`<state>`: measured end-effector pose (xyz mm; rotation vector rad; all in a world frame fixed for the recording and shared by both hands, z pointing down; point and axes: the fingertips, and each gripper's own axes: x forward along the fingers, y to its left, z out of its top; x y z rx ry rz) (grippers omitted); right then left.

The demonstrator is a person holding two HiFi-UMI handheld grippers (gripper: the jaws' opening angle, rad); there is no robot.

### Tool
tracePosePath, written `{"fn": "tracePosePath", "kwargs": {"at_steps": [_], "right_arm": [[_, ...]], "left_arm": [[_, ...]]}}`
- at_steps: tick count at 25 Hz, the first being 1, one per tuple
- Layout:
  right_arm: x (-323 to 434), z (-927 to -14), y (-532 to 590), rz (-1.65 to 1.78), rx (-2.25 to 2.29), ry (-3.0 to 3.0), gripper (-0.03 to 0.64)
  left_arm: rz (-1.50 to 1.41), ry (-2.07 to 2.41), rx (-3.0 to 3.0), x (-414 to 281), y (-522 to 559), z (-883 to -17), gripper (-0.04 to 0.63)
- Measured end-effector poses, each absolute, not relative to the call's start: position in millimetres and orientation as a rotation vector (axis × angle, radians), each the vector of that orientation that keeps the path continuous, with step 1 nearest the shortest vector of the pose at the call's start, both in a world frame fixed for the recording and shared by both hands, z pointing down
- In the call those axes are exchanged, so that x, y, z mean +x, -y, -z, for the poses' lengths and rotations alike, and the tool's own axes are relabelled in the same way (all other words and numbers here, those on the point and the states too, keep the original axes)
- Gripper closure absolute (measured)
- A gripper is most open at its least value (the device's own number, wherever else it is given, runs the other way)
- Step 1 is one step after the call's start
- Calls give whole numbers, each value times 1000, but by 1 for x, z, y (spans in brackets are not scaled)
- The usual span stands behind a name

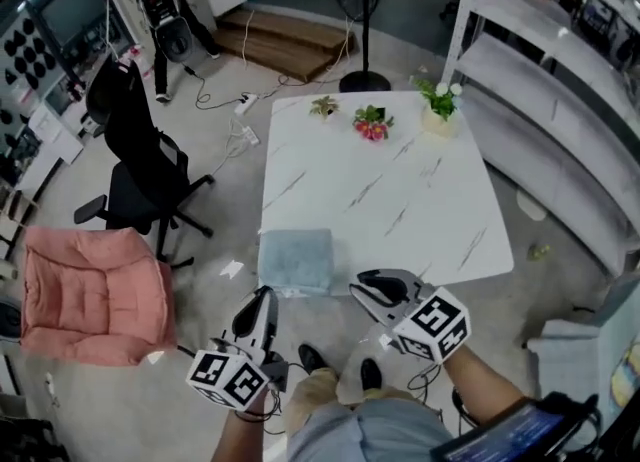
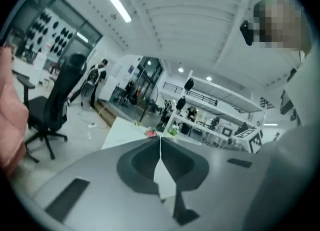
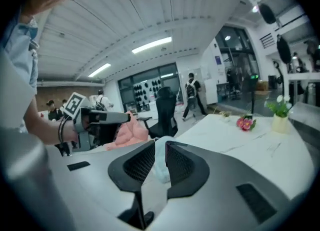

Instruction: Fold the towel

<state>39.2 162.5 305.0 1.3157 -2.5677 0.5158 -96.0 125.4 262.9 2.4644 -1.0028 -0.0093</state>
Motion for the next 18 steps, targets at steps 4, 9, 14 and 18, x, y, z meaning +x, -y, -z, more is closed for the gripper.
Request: {"fn": "tracePosePath", "kwargs": {"at_steps": [4,9,14,18], "right_arm": [[66,-219,-160,-343,1515,2602,549],[82,-146,-164,-89,1744,2549,598],[92,-134,-174,58,1842,2512,598],[97,-146,-187,18,1874,2485,598]], "left_arm": [[143,1196,2600,-80,-126,-176,586],[163,1386,2784,-56,-138,-105,586],[185,1444,2820,-42,-150,-92,588],[163,1454,2803,-39,-157,-100,588]]}}
